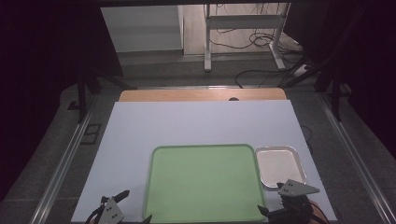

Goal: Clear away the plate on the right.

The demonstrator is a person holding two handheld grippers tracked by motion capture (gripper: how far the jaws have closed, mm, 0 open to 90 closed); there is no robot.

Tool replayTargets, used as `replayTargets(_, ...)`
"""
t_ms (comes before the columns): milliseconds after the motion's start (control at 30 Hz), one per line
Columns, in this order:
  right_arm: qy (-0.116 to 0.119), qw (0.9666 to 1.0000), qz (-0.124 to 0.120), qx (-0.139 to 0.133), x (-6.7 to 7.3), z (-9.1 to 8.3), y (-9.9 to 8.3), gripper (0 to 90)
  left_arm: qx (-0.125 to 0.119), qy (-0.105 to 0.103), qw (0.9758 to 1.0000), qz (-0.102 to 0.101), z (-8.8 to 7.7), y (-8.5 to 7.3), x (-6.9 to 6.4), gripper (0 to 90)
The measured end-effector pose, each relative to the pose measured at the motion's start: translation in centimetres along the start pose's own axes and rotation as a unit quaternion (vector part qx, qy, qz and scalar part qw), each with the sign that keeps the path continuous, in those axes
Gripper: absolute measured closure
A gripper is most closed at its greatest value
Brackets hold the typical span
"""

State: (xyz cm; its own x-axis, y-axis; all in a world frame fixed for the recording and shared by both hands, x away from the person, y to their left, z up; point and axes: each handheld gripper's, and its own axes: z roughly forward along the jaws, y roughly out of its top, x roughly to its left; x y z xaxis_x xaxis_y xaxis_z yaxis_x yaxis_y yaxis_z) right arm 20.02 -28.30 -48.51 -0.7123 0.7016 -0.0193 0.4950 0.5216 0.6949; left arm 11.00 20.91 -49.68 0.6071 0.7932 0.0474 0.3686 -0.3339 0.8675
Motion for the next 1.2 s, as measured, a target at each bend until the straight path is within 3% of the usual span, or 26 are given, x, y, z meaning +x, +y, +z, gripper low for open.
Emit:
replayTargets(433,0.002,1.0000,0.001,-0.001,-0.1,0.0,0.0,0.0,-0.001,0.001,1.0000,-0.002,0.0,0.0,0.0,0.4)
replayTargets(633,0.013,0.9995,0.023,-0.018,-0.6,-0.3,-0.1,0.0,0.000,0.000,1.0000,0.002,0.0,0.0,0.0,0.6)
replayTargets(900,0.005,0.9986,0.036,-0.037,-1.4,-0.5,-0.1,0.0,0.000,-0.002,1.0000,0.002,0.0,0.0,0.0,0.6)
replayTargets(1200,-0.001,0.9985,0.040,-0.038,-1.6,-0.3,0.0,0.0,0.000,-0.003,1.0000,0.003,0.0,0.0,0.0,0.7)
